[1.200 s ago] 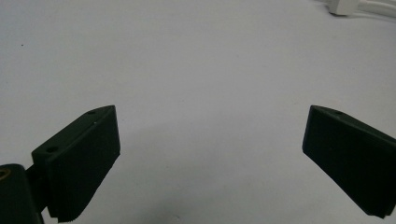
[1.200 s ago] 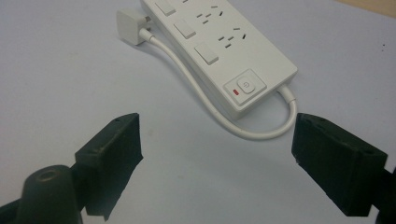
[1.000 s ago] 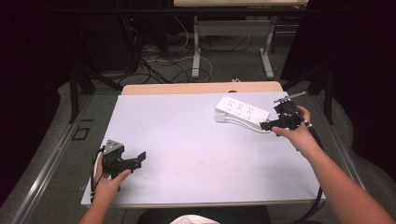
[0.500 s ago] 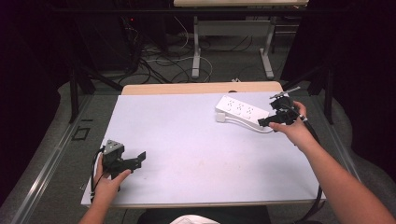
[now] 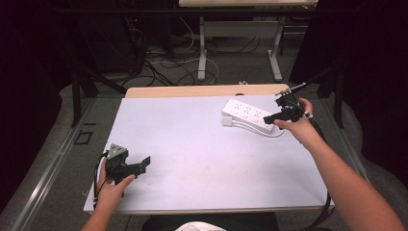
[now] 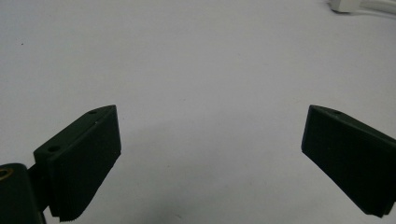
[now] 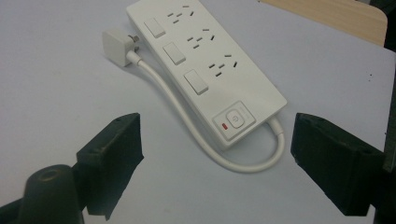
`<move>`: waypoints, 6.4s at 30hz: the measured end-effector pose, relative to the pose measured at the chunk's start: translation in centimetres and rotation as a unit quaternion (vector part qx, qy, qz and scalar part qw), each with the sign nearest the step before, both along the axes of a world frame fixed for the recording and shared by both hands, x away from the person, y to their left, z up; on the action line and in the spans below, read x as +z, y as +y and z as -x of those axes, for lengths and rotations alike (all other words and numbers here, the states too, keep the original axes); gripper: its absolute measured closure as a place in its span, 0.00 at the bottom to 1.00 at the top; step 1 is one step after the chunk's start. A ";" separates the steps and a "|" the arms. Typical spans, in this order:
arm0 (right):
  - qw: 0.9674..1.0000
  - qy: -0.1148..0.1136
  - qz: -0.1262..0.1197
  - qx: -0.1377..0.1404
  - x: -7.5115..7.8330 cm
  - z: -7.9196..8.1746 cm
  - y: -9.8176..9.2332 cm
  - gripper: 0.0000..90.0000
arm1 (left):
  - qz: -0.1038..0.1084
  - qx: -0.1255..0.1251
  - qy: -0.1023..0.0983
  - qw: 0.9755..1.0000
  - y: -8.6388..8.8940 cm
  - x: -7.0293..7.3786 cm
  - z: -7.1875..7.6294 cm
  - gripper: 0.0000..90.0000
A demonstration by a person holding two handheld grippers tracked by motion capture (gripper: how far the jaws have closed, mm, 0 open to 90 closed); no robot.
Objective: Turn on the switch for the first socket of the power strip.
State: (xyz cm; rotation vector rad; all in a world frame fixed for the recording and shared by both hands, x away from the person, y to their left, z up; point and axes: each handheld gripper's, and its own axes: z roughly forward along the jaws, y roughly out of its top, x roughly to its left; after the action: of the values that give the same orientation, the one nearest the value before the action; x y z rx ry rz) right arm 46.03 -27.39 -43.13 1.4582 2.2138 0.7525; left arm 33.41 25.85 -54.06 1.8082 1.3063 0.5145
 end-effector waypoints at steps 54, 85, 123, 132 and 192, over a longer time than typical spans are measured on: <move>0.999 0.025 0.011 -0.019 -2.5 -4.7 1.8 0.26 | -0.009 0.003 0.005 1.000 0.1 -0.2 -0.1 0.07; 0.999 0.040 0.028 -0.017 -4.8 -5.4 2.1 0.35 | -0.015 0.005 0.010 1.000 0.1 -0.3 -0.1 0.09; 0.999 0.028 0.018 -0.018 -6.2 -6.5 2.5 0.44 | -0.017 0.005 0.010 1.000 0.1 -0.4 -0.2 0.09; 0.999 0.033 0.018 -0.020 -6.7 -7.0 2.3 0.60 | -0.019 0.002 0.015 1.000 0.1 -0.4 -0.2 0.09; 0.997 0.060 -0.042 -0.039 -8.4 -8.0 2.6 0.97 | -0.017 0.004 0.019 1.000 0.1 -0.6 -0.3 0.10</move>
State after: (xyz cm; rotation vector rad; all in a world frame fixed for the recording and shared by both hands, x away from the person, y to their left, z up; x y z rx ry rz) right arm 54.05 -24.82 -51.58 1.6607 2.2211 0.7587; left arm 33.74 25.94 -54.63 1.8493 1.3375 0.5126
